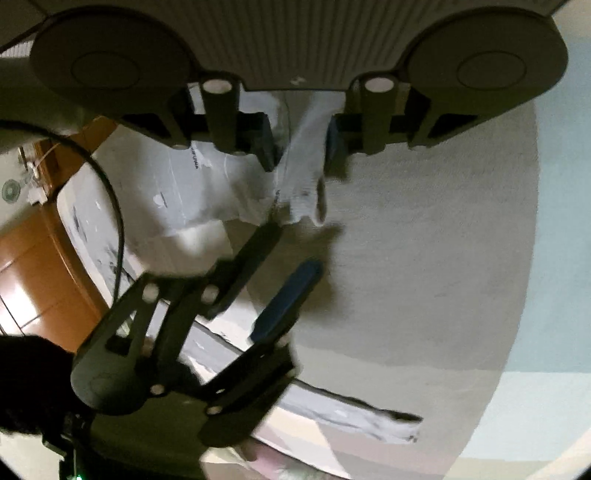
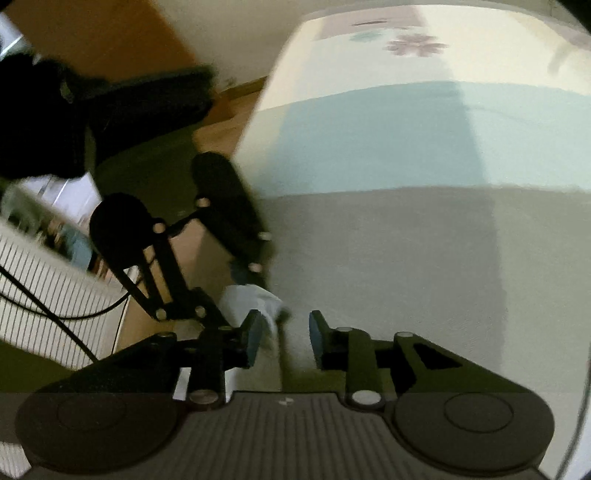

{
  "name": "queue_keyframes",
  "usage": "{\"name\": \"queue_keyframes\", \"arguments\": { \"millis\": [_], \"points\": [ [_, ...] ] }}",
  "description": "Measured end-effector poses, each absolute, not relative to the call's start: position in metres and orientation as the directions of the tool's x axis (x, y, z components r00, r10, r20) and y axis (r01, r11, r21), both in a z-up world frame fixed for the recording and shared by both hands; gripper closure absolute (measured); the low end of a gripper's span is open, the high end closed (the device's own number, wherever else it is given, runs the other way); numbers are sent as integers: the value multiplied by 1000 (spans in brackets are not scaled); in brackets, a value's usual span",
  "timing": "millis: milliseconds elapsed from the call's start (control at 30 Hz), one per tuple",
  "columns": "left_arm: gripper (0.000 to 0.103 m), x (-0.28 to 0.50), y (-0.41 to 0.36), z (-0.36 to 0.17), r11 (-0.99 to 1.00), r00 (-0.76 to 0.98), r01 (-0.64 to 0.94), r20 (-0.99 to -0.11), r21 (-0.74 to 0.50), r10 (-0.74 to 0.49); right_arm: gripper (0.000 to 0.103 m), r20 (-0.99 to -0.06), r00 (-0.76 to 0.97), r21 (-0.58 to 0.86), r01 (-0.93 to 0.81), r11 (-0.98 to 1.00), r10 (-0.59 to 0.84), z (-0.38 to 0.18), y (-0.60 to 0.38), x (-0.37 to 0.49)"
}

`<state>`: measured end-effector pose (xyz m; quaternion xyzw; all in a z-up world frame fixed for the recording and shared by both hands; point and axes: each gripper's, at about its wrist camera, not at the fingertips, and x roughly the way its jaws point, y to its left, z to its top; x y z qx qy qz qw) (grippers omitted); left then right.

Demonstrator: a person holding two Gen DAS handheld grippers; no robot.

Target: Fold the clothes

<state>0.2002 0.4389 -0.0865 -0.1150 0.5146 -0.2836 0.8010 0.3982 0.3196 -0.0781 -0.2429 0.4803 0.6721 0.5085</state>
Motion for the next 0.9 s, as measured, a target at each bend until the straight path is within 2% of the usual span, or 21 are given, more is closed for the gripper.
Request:
{"name": "queue_keyframes", "arguments": {
  "millis": [100,300,467,533,567,633,733,833,900],
  "points": [
    [100,198,442,-83,840,311,266,-783,-472,-539,65,-829,-308,390,-916,88,468,-75,292,410],
    [101,203,447,-72,879,306,130,-824,-459,-476,63,-840,-230,413,-858,304,491,-76,229,414],
    [101,203,449,-74,902,288,80,-856,-425,-429,61,-839,-197,447,-781,436,507,-81,188,417],
    [99,205,448,-75,910,287,67,-866,-409,-410,59,-840,-190,453,-761,464,508,-84,178,412],
    [91,206,448,-74,914,286,59,-871,-401,-400,58,-842,-189,451,-760,468,505,-84,173,405],
    [91,204,449,-66,929,311,40,-879,-368,-361,56,-848,-180,437,-769,467,498,-85,171,392],
    [84,190,451,-43,953,395,12,-874,-302,-282,55,-854,-160,408,-798,444,495,-83,170,376],
    [81,176,438,-27,956,443,65,-851,-285,-283,55,-832,-204,452,-789,417,516,-79,162,372],
    [76,170,420,-31,932,419,128,-834,-338,-360,54,-832,-230,464,-788,405,506,-87,162,360]
  ]
}}
